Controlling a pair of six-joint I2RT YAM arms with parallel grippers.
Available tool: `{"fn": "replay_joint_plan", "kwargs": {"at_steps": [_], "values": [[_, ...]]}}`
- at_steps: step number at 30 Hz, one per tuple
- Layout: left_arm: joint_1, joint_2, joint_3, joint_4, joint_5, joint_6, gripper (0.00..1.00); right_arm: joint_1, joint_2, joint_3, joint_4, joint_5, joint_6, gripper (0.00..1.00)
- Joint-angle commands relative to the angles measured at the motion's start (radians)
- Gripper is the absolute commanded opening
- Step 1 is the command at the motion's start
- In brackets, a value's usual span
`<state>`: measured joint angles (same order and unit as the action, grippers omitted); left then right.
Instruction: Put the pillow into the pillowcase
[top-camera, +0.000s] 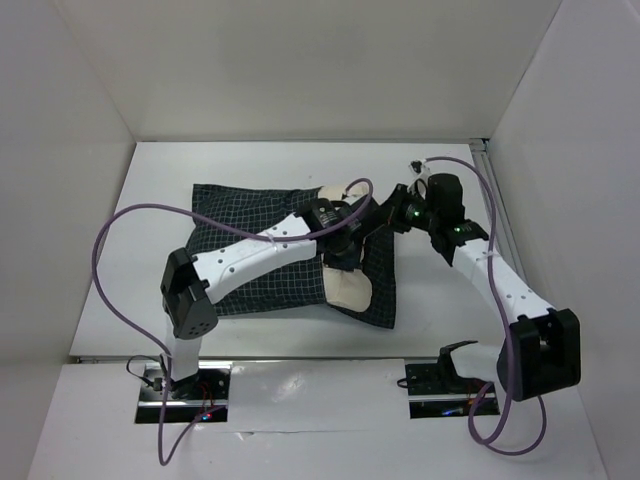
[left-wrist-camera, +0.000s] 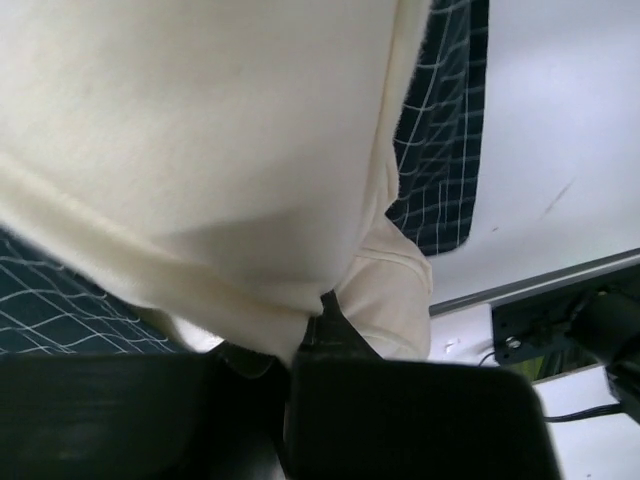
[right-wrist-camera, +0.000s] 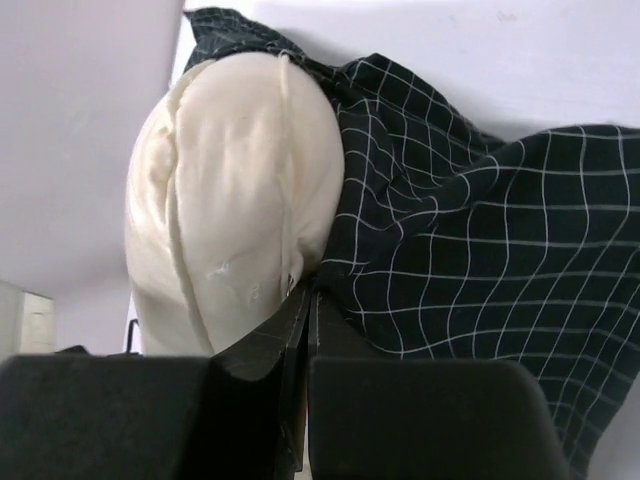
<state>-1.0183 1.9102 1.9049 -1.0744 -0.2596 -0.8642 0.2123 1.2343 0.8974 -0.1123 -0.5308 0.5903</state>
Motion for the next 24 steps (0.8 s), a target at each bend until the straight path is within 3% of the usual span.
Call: {"fn": "replay_joint_plan", "kwargs": {"at_steps": [1, 3, 4, 8, 10, 11, 15, 19, 24], "values": [[0.017, 0.027, 0.025, -0.073, 0.007, 0.088, 0.02, -0.014, 0.010, -0.047, 0.137, -0.005, 0.036, 0.00], [0.029, 0.018, 0.035, -0.073, 0.006, 0.123, 0.17, -0.014, 0.022, -0.103, 0.163, -0.005, 0.066, 0.00], [0.041, 0.018, 0.048, -0.073, 0.006, 0.149, 0.51, -0.014, 0.033, -0.121, 0.177, -0.005, 0.077, 0.00], [0.041, -0.003, 0.069, -0.073, 0.049, 0.185, 0.96, -0.014, 0.051, -0.189, 0.224, -0.014, 0.097, 0.00], [0.052, -0.017, 0.092, -0.082, 0.091, 0.205, 0.97, -0.014, 0.060, -0.189, 0.224, -0.014, 0.086, 0.00], [0.052, -0.028, 0.103, -0.082, 0.109, 0.205, 0.91, -0.014, 0.060, -0.177, 0.214, -0.014, 0.086, 0.00], [0.131, -0.063, 0.086, 0.031, 0.226, 0.218, 0.87, -0.014, 0.060, -0.155, 0.189, -0.014, 0.045, 0.00], [0.170, -0.030, 0.101, 0.110, 0.182, 0.218, 1.00, -0.014, 0.060, -0.155, 0.166, -0.014, 0.032, 0.00], [0.179, 0.058, 0.164, 0.177, 0.120, 0.237, 1.00, -0.014, 0.060, -0.155, 0.166, -0.023, 0.032, 0.00]]}}
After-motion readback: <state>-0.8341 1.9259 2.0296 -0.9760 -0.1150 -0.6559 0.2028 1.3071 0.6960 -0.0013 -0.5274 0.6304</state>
